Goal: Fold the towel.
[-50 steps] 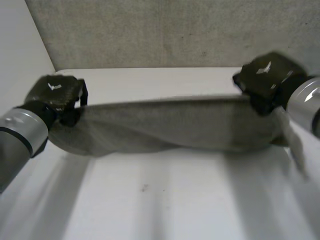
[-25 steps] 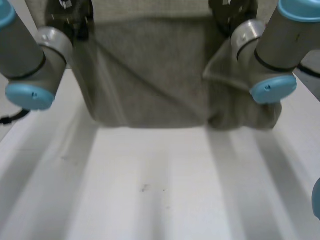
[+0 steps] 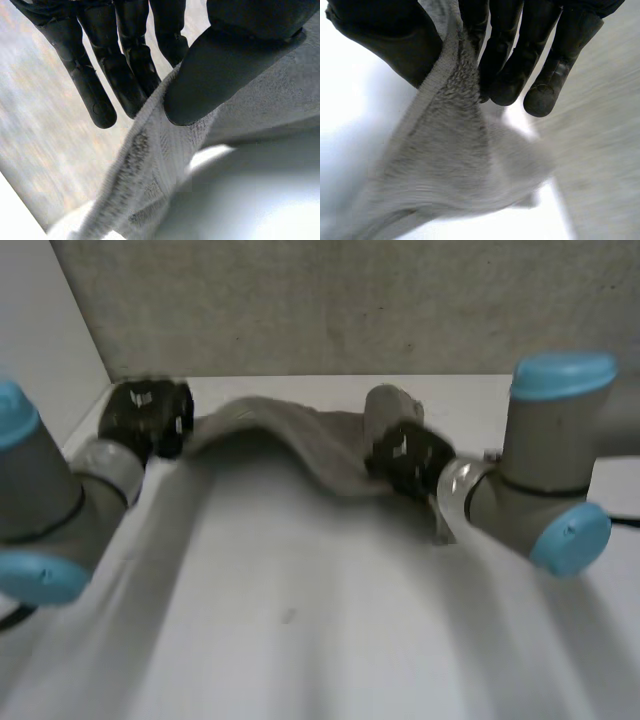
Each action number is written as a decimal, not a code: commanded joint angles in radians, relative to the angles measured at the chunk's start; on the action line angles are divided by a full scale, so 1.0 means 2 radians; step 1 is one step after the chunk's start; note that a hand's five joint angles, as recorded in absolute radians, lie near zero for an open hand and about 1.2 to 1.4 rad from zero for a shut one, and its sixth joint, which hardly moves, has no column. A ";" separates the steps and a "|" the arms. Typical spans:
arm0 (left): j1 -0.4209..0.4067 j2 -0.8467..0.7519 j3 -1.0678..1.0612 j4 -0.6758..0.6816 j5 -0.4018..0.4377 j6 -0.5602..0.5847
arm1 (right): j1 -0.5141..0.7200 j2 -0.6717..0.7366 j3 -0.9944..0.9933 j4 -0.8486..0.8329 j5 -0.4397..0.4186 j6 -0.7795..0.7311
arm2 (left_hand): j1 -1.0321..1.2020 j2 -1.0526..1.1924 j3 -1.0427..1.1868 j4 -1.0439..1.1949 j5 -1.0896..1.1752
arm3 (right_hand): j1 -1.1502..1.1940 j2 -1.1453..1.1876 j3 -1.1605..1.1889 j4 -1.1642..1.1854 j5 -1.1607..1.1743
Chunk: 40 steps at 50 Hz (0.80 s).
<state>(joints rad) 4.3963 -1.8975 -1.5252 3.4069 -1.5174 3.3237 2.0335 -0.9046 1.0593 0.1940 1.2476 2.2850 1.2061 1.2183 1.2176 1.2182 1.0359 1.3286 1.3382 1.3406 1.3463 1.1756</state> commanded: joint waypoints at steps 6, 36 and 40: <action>0.025 0.011 -0.126 0.046 0.008 0.045 | -0.002 0.025 0.089 -0.021 0.013 0.011 | 0.095 0.089 0.089 0.089 0.093 | -0.065 -0.070 -0.071 -0.074 -0.076; 0.068 0.051 -0.131 0.061 0.008 0.043 | -0.078 -0.130 0.289 -0.132 0.090 0.418 | 0.095 0.089 0.089 0.089 0.093 | -0.499 -0.503 -0.505 -0.507 -0.509; 0.064 0.056 -0.130 0.061 0.008 0.042 | -0.078 -0.125 0.299 -0.134 0.090 0.428 | 0.095 0.089 0.089 0.089 0.093 | -0.499 -0.503 -0.505 -0.507 -0.509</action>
<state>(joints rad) 4.5319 -1.8047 -1.7839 3.5308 -1.5018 3.4099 1.8861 -1.1651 1.6226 -0.0729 1.4287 3.0929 1.2061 1.2183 1.2176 1.2183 1.0359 0.4012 0.4068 0.4086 0.4050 0.1784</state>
